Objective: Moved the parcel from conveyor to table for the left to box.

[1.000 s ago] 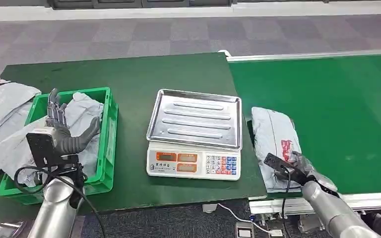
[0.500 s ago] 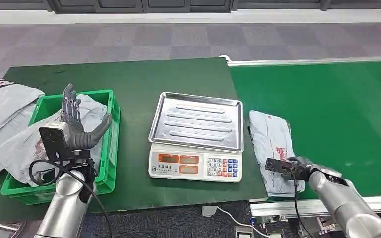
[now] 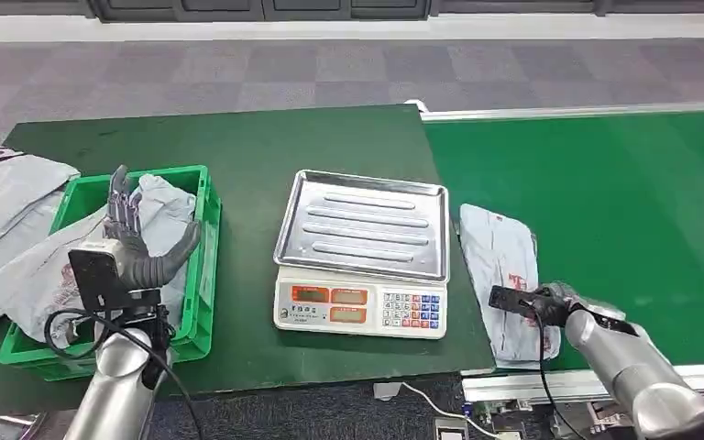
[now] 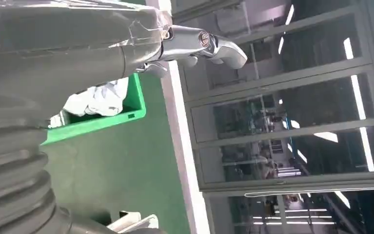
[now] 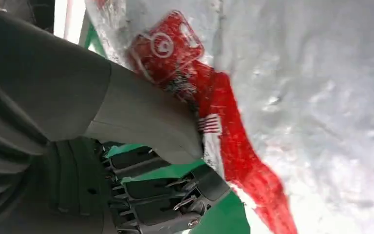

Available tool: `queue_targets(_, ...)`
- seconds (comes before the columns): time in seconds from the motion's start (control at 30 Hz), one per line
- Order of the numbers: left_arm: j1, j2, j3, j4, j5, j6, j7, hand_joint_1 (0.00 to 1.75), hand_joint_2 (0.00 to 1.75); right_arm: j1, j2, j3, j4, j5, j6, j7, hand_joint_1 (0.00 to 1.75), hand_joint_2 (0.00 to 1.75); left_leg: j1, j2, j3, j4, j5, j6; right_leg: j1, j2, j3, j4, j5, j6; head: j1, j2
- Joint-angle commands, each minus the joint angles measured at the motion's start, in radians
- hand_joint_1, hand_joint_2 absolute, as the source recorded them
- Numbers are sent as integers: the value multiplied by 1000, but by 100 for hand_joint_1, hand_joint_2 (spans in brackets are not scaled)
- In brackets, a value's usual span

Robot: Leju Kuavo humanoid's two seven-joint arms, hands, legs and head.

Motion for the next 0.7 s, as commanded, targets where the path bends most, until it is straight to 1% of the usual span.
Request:
queue_targets(0.03, 135, 11, 98, -135, -47, -15, 16, 0, 175, 246, -150, -167, -523, -109, -115, 68, 175, 175, -1, -2, -1, -4, 1, 0, -1, -2, -1, -3, 0, 0, 0, 0)
queue_targets(0.07, 133, 10, 99, -136, -50, -17, 17, 0, 175, 247, -149, -179, -534, -108, -116, 68, 175, 175, -2, -1, -2, -5, 0, 0, -2, -1, -2, -3, -1, 0, 0, 0)
queue_targets(0.1, 137, 4, 107, -146, -57, -14, 17, 0, 175, 238, -148, -239, -584, -104, -193, 68, 175, 175, -2, -3, -4, -1, -1, 1, -2, -2, -4, 1, -2, 0, 0, 0)
queue_targets(0.13, 139, 3, 110, -152, -62, -13, 17, 0, 175, 234, -153, -266, -620, -92, -215, 76, 175, 175, -2, -4, -5, -1, -1, 1, -2, -3, -4, 1, -3, 0, 0, 0)
queue_targets(0.17, 143, 1, 115, -165, -67, -13, 20, 0, 175, 240, -159, -327, -704, -72, -249, 84, 175, 175, -2, -4, -8, 0, -1, 0, -2, -3, -8, 2, -2, 0, 0, 0)
queue_targets(0.2, 147, -2, 119, -175, -73, -14, 25, 0, 175, 265, -173, -402, -815, -81, -251, 90, 175, 175, -3, 0, -12, 0, -1, 0, -3, 1, -13, 4, -2, 0, 0, 0)
queue_targets(0.23, 152, -5, 122, -181, -76, -13, 26, 0, 175, 293, -193, -453, -901, -78, -260, 94, 175, 175, -4, 0, -12, 0, -1, 0, -4, 1, -14, 3, -2, 0, 0, 0)
queue_targets(0.27, 156, -7, 122, -184, -79, -12, 26, 0, 175, 316, -203, -503, -963, -81, -240, 87, 175, 175, -4, -3, -14, 0, -1, 0, -5, -2, -14, 4, -2, 0, 0, 0)
queue_targets(0.3, 157, -7, 121, -184, -81, -10, 26, 0, 175, 331, -201, -540, -994, -74, -206, 84, 175, 175, -4, -1, -12, 0, -1, 0, -5, 0, -14, 4, -2, 0, 0, 0)
queue_targets(0.33, 158, -7, 121, -183, -81, -10, 26, 0, 175, 334, -200, -541, -993, -74, -207, 84, 175, 175, -5, -5, -15, 0, 0, 0, -5, -4, -15, 4, -2, 0, 0, 0)
queue_targets(0.37, 157, -8, 120, -182, -81, -9, 25, 0, 175, 335, -198, -551, -999, -62, -243, 65, 175, 175, -5, -6, -14, 0, 0, 1, -5, -5, -15, 3, -2, 0, 0, 0)
queue_targets(0.4, 157, -7, 117, -178, -81, -8, 23, 0, 175, 318, -200, -572, -1009, -65, -271, 45, 175, 175, -5, -5, -14, -1, -1, 0, -5, -4, -14, 3, -3, 0, 0, 0)
queue_targets(0.43, 157, -6, 114, -176, -81, -7, 19, 0, 175, 292, -206, -579, -1021, -69, -284, 28, 175, 175, -4, -7, -14, 0, 0, 0, -5, -6, -13, 2, -3, 1, 0, 0)
queue_targets(0.47, 157, -6, 112, -173, -81, -6, 14, 0, 175, 267, -207, -582, -1027, -71, -289, 21, 175, 175, -4, -7, -13, -1, 0, 0, -4, -7, -12, 1, -3, 1, 0, 0)
queue_targets(0.5, 157, -6, 111, -172, -81, -4, 13, 0, 175, 252, -210, -579, -1031, -73, -279, 20, 175, 175, -5, -4, -14, 0, -1, 1, -5, -4, -14, 3, -2, 1, 0, 0)
queue_targets(0.6, 157, -6, 111, -172, -81, -4, 13, 0, 175, 251, -207, -577, -1031, -73, -278, 20, 175, 175, -6, -2, -14, -1, -1, 0, -6, -2, -15, 3, -2, 0, 0, 0)
queue_targets(0.7, 157, -5, 111, -172, -81, -4, 13, 0, 175, 259, -202, -574, -1027, -75, -280, 18, 175, 175, -5, -5, -14, -1, 0, 0, -5, -4, -14, 1, -1, 1, 0, 0)
